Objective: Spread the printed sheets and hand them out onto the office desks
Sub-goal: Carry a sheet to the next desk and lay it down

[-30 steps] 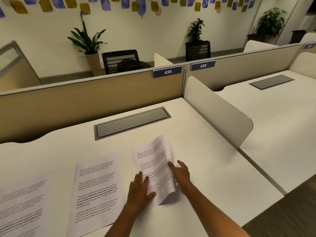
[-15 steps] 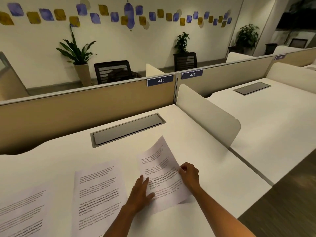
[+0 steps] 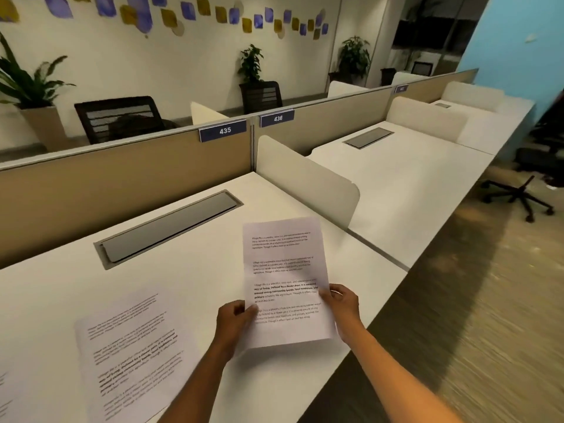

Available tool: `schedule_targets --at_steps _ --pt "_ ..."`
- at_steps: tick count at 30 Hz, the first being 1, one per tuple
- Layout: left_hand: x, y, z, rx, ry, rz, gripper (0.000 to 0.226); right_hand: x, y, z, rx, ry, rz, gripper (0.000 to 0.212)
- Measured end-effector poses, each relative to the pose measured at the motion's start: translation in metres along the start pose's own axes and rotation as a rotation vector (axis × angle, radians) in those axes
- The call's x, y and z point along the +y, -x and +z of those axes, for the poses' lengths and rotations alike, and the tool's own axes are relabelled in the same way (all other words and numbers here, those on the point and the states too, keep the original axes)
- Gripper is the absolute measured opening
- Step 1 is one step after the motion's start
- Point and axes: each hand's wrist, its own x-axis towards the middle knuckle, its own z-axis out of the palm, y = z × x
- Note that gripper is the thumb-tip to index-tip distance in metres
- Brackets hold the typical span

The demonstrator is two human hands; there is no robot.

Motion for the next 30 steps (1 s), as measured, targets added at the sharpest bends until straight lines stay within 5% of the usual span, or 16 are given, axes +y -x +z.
schedule_targets --at_steps 5,13,30 --pt "0.02 0.019 0.051 -0.079 0.061 -0.033 0.009 0.01 0.012 -0.052 0.108 -0.082 0.026 0.017" --pt "0.048 0.016 0.143 -0.169 -0.01 -0.018 0.004 0.005 -0.002 -0.14 0.163 -0.234 0.017 0.014" --pt "0.087 0.006 0.458 -0.321 -0.149 0.069 0.009 0.005 -0.102 -0.424 0.316 -0.269 0.014 0.007"
